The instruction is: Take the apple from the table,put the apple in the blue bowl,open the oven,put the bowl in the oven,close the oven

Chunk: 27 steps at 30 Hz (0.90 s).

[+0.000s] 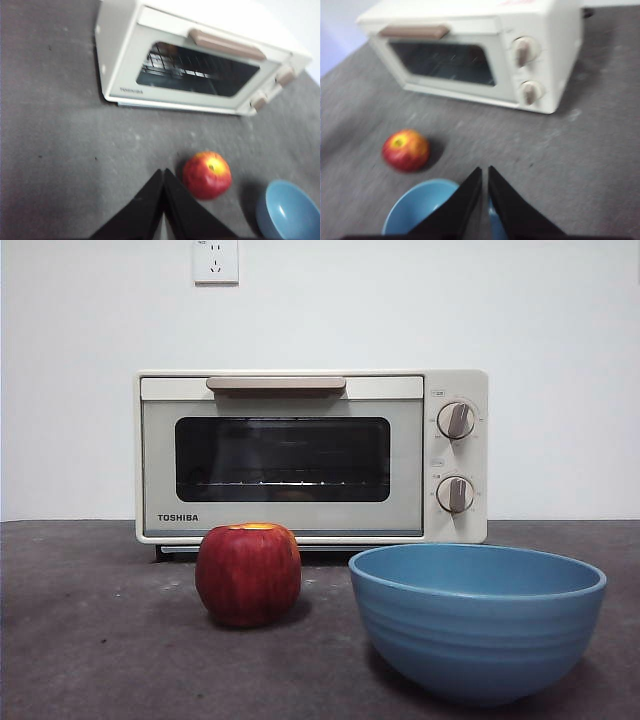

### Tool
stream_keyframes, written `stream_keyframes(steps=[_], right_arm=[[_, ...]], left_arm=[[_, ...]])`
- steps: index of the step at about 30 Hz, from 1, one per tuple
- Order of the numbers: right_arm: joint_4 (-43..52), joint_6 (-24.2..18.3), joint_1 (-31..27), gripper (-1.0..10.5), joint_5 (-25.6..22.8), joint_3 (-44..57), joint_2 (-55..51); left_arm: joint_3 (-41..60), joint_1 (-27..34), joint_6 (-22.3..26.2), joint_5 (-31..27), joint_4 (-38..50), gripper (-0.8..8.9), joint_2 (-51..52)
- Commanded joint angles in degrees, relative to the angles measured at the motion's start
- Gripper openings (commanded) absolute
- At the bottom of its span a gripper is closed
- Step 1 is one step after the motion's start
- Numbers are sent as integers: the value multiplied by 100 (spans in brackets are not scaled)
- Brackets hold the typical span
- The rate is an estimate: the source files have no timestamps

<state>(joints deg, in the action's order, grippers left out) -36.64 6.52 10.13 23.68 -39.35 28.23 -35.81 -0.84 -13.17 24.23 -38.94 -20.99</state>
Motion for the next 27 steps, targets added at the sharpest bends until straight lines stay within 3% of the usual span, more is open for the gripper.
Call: stream_keyframes(steps=[1,5,13,18,21,24,27], right_arm=[[-452,-675,240,4,33,-494,389],[-1051,-1051,636,4,9,-931,822],[-1117,-1064,1237,5,-282,-984,1067],[-977,-1045,1309,9,-278,-984,1067],[-883,-964,1309,150,-280,-984,1064],[-883,-680,1309,408,-378,-984,1113],[-938,-540,1309,472,-466,-984,1235]], left_arm=[[-369,-166,476,35,-278,7,-221],[-699,-457,664,28,-649,7,-446],[-774,-595,669,17,-673,7,-555],[-774,-595,669,17,-649,7,-555],[-774,-595,667,17,-647,7,-555],[-774,-595,667,17,-649,7,-555],[-774,-595,664,17,-645,7,-555]])
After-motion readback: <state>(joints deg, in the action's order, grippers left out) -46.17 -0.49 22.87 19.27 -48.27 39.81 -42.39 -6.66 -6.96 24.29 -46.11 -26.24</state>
